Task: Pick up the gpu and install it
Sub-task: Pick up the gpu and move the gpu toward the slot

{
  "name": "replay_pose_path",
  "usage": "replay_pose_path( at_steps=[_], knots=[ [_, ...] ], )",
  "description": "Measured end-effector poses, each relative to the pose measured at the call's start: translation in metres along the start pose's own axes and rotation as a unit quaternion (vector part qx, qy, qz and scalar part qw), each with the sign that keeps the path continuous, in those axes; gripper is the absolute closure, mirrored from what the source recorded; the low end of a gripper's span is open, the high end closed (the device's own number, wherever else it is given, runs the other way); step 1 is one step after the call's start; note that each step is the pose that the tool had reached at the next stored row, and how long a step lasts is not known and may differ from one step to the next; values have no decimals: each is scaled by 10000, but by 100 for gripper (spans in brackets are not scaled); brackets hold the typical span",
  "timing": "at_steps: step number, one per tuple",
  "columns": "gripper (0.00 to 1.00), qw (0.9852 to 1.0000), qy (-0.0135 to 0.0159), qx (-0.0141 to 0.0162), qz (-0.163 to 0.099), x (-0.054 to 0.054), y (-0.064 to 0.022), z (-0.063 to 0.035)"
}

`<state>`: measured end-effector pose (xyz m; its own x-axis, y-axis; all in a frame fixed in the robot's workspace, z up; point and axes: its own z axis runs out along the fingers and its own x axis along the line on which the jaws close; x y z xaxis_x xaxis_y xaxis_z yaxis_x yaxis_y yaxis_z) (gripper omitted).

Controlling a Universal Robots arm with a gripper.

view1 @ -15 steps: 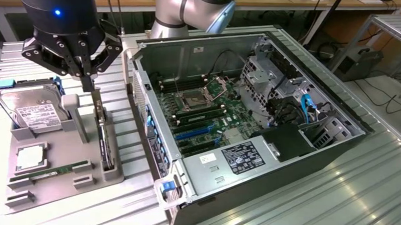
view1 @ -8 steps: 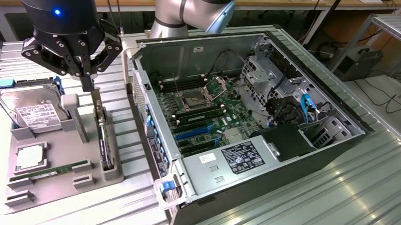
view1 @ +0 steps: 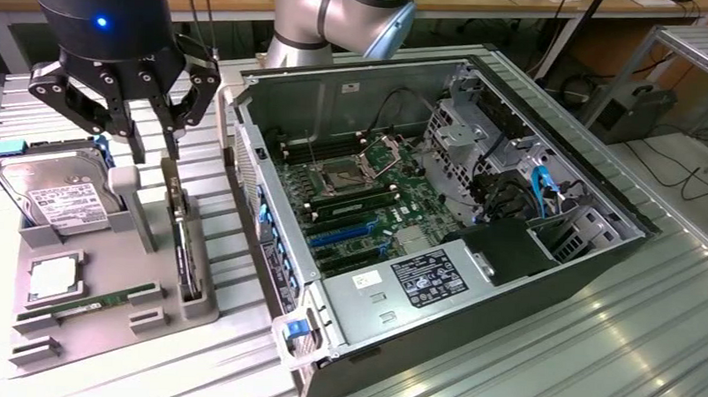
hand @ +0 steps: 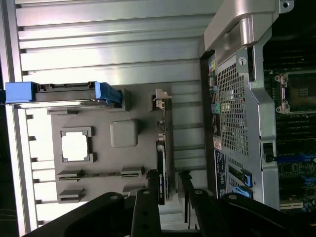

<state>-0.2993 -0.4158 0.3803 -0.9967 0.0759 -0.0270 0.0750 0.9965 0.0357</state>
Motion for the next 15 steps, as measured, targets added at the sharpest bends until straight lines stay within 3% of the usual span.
replay_pose_path(
  at_steps=[1, 2, 5, 15],
  knots=[
    [70, 10000, 0, 0, 0, 0, 0, 0],
    [64, 10000, -1, 0, 0, 0, 0, 1],
    [64, 10000, -1, -1, 0, 2, -1, 33],
    [64, 10000, -1, 0, 0, 6, -74, 314]
  ],
)
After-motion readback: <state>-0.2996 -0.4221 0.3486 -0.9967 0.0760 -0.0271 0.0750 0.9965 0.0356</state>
